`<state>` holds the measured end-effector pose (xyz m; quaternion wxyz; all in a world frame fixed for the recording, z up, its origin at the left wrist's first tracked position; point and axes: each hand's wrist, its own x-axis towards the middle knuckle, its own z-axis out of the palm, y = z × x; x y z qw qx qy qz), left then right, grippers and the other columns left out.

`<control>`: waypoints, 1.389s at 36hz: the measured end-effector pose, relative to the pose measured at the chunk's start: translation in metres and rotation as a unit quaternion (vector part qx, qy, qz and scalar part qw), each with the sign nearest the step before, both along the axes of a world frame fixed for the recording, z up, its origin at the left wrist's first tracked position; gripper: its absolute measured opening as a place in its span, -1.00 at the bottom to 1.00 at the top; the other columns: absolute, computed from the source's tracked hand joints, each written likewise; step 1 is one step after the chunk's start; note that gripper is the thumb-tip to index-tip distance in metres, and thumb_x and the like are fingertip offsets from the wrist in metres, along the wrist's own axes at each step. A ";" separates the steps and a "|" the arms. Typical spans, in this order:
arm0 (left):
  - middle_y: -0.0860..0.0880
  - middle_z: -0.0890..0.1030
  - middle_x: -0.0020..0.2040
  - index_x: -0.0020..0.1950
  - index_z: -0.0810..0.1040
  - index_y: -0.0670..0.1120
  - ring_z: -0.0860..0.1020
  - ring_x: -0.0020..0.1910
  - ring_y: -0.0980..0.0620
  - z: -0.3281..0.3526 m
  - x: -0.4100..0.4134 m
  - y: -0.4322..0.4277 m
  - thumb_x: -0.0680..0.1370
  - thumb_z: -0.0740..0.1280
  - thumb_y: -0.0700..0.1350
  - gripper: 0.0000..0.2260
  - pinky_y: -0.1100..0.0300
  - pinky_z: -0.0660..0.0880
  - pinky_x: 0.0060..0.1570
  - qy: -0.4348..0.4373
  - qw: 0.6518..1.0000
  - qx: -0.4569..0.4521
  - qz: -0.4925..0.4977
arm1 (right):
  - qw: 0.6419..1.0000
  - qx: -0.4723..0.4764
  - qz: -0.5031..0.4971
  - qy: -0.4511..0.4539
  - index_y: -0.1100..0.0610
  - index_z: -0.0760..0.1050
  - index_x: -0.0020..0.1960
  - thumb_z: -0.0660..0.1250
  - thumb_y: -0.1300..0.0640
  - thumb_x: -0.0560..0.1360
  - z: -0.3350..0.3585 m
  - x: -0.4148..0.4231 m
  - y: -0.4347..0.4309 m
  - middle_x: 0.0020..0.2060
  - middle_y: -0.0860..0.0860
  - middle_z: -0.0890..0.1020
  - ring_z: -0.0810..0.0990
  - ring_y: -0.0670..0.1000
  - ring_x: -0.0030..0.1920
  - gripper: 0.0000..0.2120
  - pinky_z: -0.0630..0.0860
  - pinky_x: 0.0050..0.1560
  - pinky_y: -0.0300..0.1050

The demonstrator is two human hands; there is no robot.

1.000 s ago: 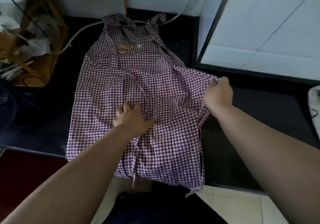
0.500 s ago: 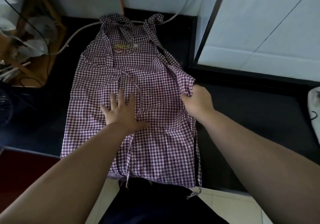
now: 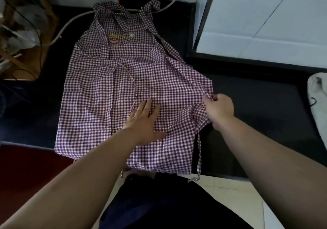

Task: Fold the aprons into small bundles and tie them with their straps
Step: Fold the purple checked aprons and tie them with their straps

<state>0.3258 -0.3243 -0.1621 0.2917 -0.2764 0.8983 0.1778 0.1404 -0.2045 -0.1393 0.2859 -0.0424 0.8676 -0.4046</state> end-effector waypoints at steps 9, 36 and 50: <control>-0.12 0.01 0.51 0.55 0.07 0.06 0.08 0.47 -0.15 0.013 -0.003 0.024 0.54 0.22 0.26 -0.34 -0.05 0.13 0.42 0.073 0.990 -0.116 0.042 | 0.937 -0.123 0.092 -0.314 0.06 0.47 0.22 0.41 0.20 0.44 0.005 0.025 0.028 0.15 0.01 0.59 0.55 0.06 0.16 -0.63 0.43 0.25 0.04; -0.18 -0.03 0.50 0.58 -0.06 0.01 0.10 0.44 -0.21 0.012 0.049 0.099 0.63 0.14 0.02 -0.42 -0.13 0.16 0.40 0.021 0.994 -0.082 0.071 | 0.954 -0.164 0.054 -0.244 -0.01 0.50 0.02 0.38 0.02 0.48 0.020 0.088 0.104 0.01 -0.01 0.65 0.63 0.01 -0.01 -0.85 0.54 -0.08 -0.10; -0.14 -0.05 0.55 0.59 -0.09 -0.01 0.03 0.50 -0.21 0.016 0.039 0.116 0.59 0.18 0.20 -0.30 -0.14 0.22 0.39 0.007 0.989 -0.065 0.135 | 0.994 -0.010 0.112 -0.008 0.21 0.47 -0.20 0.19 0.03 0.60 0.010 0.049 0.137 -0.20 0.09 0.60 0.57 0.08 -0.18 -0.69 0.46 -0.22 -0.02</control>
